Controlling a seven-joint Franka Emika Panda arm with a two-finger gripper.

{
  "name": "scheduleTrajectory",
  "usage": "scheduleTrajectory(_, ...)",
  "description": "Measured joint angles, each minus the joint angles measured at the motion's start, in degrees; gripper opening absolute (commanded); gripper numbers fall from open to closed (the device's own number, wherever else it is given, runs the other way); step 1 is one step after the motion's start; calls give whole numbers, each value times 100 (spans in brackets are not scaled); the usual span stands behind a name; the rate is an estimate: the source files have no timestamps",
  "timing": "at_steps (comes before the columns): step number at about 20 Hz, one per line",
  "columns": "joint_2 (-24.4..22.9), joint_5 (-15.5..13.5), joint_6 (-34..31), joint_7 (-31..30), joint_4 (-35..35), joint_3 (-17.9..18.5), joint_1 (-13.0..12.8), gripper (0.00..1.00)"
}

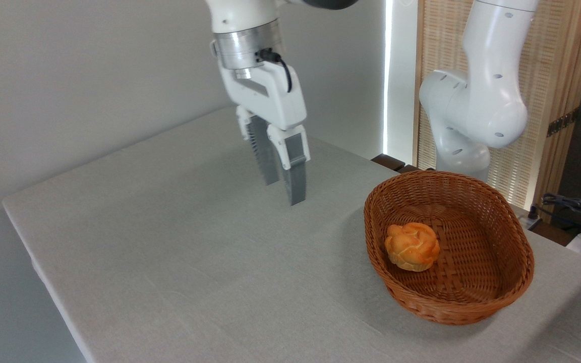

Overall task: Put bread into the basket
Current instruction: 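Open the gripper to release the roll and raise it away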

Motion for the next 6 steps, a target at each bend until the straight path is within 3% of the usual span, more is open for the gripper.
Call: scheduleTrajectory(6, 837, -584, 19, -718, 896, 60, -1, 100)
